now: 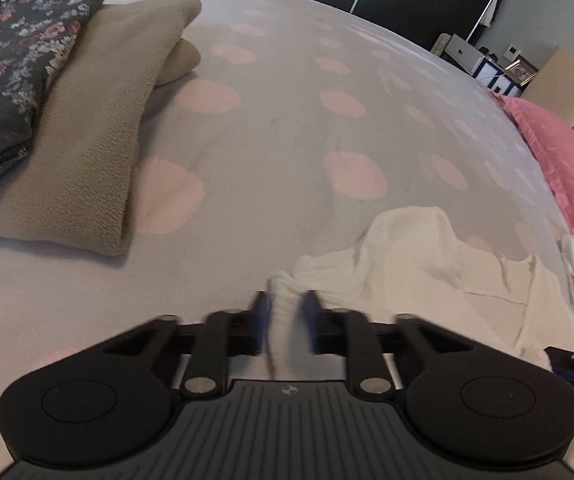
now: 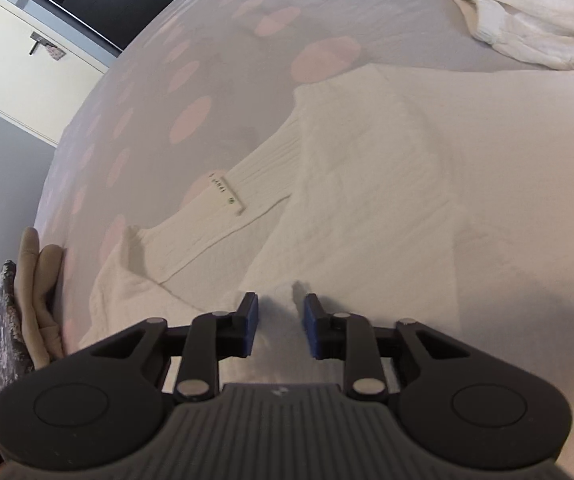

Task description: Fold clothes

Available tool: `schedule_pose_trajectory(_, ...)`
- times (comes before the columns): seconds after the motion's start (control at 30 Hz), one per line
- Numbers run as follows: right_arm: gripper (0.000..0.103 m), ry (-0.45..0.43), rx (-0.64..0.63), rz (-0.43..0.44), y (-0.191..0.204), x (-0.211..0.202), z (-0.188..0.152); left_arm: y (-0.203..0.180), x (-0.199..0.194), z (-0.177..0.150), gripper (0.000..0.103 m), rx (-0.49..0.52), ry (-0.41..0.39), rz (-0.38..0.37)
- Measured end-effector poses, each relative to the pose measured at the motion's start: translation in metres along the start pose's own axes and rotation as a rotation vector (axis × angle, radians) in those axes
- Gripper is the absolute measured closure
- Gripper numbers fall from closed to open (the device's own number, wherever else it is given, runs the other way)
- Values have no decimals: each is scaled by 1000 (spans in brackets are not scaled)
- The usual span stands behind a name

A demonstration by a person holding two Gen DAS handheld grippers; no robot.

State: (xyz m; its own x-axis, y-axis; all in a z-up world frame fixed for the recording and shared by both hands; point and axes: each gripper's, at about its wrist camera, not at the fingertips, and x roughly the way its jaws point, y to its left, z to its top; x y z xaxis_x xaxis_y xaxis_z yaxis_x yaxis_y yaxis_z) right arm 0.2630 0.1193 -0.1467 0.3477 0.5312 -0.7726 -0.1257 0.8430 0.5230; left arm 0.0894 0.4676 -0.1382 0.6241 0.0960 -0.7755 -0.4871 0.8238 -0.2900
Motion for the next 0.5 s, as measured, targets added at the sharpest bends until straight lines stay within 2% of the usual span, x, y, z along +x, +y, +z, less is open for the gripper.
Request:
schedule_pose_trajectory(0.13, 99, -103, -62, -66, 11, -17, 1, 0, -17, 4, 102, 4, -76, 37)
schedule_pose_trajectory(0.23, 99, -115, -96, -95, 16, -19, 1, 2, -23, 7, 102, 10, -94, 65)
schedule_pose_trajectory(0.33, 90, -117, -130, -121, 21, -18, 1, -6, -22, 8, 100, 56, -78, 80)
schedule_pose_trajectory(0.37, 84, -119, -139, -126, 21, -20, 1, -8, -23, 8, 96, 63, -72, 80)
schedule_pose_trajectory(0.43, 73, -120, -145, -126, 19, -25, 1, -7, -28, 8, 62, 63, -73, 66)
schedule_pose_trajectory(0.47, 74, -113, -141, -120, 18, -28, 1, -6, -33, 8, 57, 69, -81, 56)
schedule_pose_trajectory(0.5, 74, -107, -136, -114, 16, -30, 2, -6, -36, 8, 56, 79, -87, 52)
